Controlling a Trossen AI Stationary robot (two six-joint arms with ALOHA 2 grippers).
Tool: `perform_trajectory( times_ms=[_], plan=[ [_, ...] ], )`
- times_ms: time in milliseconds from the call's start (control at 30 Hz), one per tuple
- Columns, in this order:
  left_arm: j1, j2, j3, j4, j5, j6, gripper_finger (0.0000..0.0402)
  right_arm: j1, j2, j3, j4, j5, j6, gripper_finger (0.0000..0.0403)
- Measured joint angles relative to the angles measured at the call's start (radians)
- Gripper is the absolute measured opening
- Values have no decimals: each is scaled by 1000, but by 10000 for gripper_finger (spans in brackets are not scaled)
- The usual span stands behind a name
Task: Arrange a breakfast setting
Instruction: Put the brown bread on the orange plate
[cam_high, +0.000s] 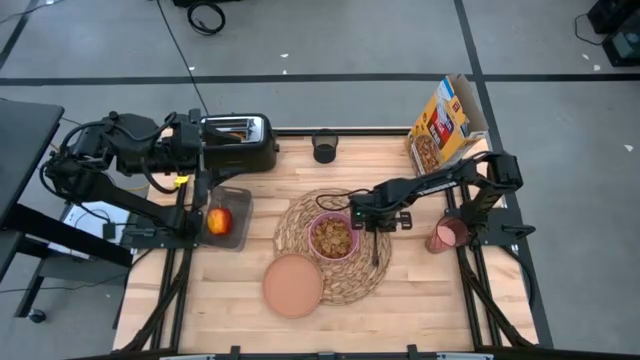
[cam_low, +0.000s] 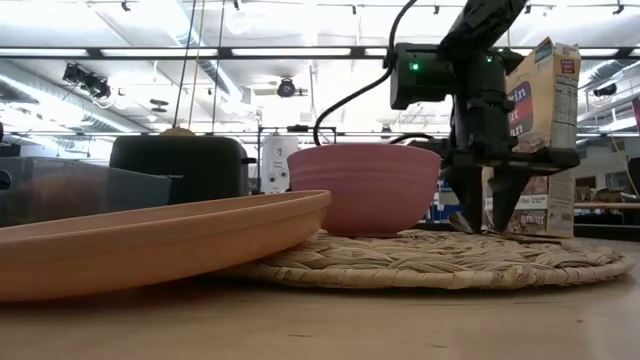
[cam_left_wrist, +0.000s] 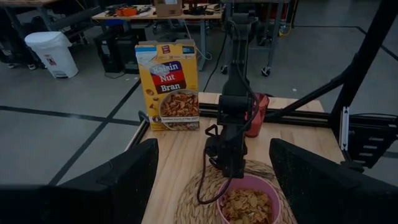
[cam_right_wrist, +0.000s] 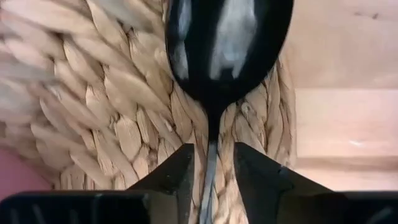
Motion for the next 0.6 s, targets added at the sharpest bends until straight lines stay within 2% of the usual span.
perform_trajectory(
  times_ms=[133,400,500,600],
  plan=[
    [0,0,0,-14,0,0,314,2,-64,0,-21,6,-22,143],
    [0,0,0,-33,0,-7,314,6,-263,16,-38,211,-142,152],
    [0,12,0,-62,0,-40,314,6,-299,75,-57,291,-242,152],
    [0,29,0,-181,1,-105,314,6,-306,159,-66,374,-364,152]
  ],
)
